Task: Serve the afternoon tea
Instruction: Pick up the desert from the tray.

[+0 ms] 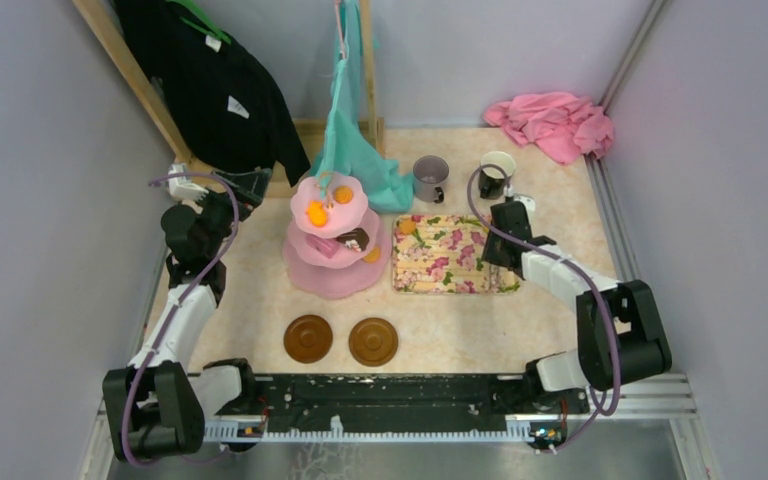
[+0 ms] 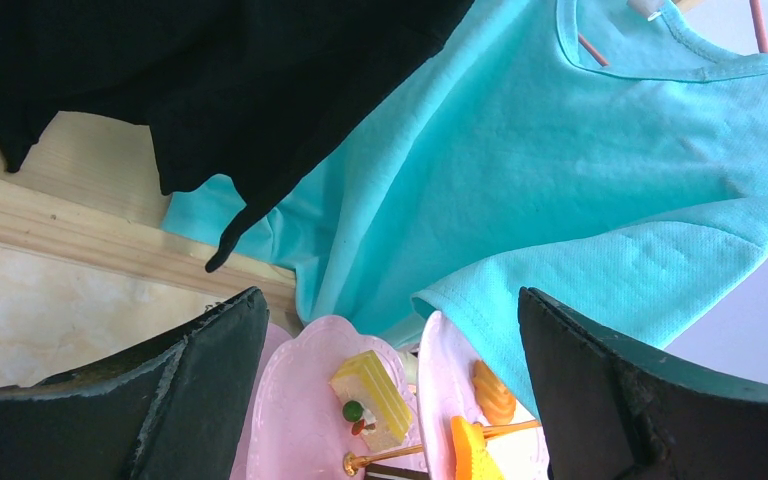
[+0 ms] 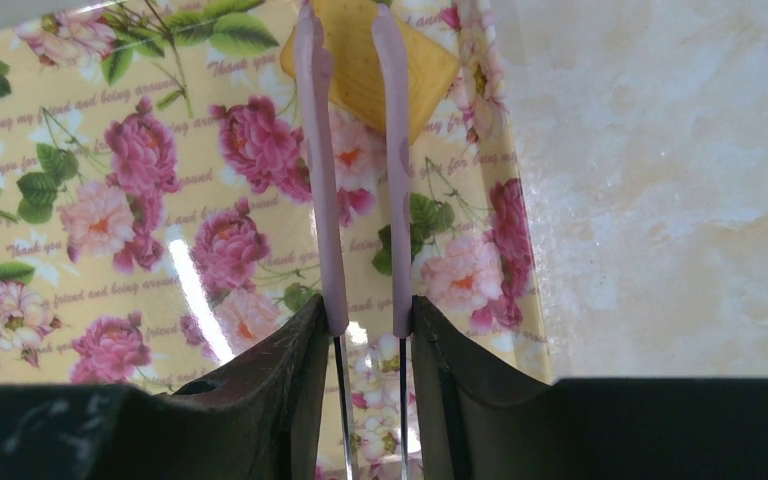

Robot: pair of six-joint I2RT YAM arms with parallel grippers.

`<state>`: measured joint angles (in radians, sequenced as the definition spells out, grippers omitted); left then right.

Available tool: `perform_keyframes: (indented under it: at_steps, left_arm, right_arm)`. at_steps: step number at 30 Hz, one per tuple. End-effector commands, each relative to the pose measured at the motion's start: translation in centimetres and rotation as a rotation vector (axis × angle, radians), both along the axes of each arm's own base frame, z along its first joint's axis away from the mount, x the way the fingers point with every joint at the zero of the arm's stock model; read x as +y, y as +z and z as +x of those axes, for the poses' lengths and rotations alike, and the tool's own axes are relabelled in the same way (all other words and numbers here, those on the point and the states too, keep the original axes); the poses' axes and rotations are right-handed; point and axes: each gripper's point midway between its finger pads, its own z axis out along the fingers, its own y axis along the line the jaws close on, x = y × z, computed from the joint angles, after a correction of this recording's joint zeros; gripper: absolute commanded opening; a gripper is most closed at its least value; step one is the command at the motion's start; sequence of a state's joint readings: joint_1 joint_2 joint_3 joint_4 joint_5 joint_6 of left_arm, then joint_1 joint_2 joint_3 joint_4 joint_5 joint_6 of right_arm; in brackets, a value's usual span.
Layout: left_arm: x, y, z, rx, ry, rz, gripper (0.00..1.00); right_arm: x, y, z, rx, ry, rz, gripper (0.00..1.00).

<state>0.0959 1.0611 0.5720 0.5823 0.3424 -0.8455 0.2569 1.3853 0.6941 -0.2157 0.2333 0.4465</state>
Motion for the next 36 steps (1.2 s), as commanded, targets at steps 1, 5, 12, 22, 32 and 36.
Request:
perform_keyframes:
  at_steps: [1, 5, 12, 22, 32, 36]
  left_arm:
    - [-0.4, 1.3, -0.4, -0.049, -0.020, 0.001, 0.99]
    - [-0.3, 1.2, -0.3, -0.046, -0.016, 0.002, 0.99]
    - [-0.3, 1.2, -0.3, -0.046, -0.018, 0.001, 0.99]
    - [-0.3, 1.3, -0.3, -0.048, -0.017, 0.002, 0.99]
    - [-0.4, 1.4, -0.4, -0.051, -0.020, 0.000, 0.99]
    - [-0.4, 1.4, -0.4, -0.051, -0.021, 0.000, 0.99]
  right_arm:
    - [-0.9, 4.4, 3.2, -0.129, -0.045, -0.028, 0.33]
    - [-1.0, 4.6, 4.2, -0.132, -0.051, -0.035, 0.34]
    - [-1.8, 3.8, 4.6, -0.114, -0.069, -0.026, 0.34]
    - [-1.8, 1.7, 4.5, -0.068, -0.067, -0.007, 0.34]
    - [-1.2, 0.7, 3.9, -0.033, -0.055, 0.026, 0.34]
    - [-0.8, 0.6, 3.4, -0.018, -0.043, 0.050, 0.33]
